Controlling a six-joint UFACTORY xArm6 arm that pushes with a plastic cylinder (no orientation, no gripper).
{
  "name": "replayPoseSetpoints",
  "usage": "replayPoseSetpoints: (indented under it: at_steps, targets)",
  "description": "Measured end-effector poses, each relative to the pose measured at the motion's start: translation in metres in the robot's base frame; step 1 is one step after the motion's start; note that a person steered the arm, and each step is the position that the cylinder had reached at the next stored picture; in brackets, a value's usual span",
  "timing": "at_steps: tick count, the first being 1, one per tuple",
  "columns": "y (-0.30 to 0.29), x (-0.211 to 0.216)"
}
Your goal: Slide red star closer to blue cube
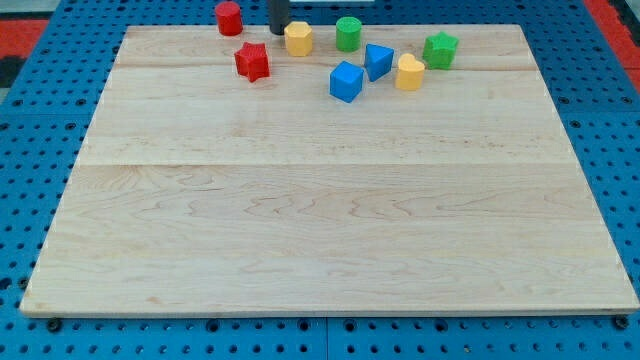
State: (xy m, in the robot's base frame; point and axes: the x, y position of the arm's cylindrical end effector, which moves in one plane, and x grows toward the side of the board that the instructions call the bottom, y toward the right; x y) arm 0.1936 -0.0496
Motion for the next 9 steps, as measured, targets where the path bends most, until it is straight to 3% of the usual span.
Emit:
replayPoseSetpoints:
  at_steps: [2,5,6,7,9]
  targets:
    - [0.026,0.036]
    - [0.107,0.002]
    - [0.069,0.003]
    - [-0.013,0.006]
    - [-0.117,0.065]
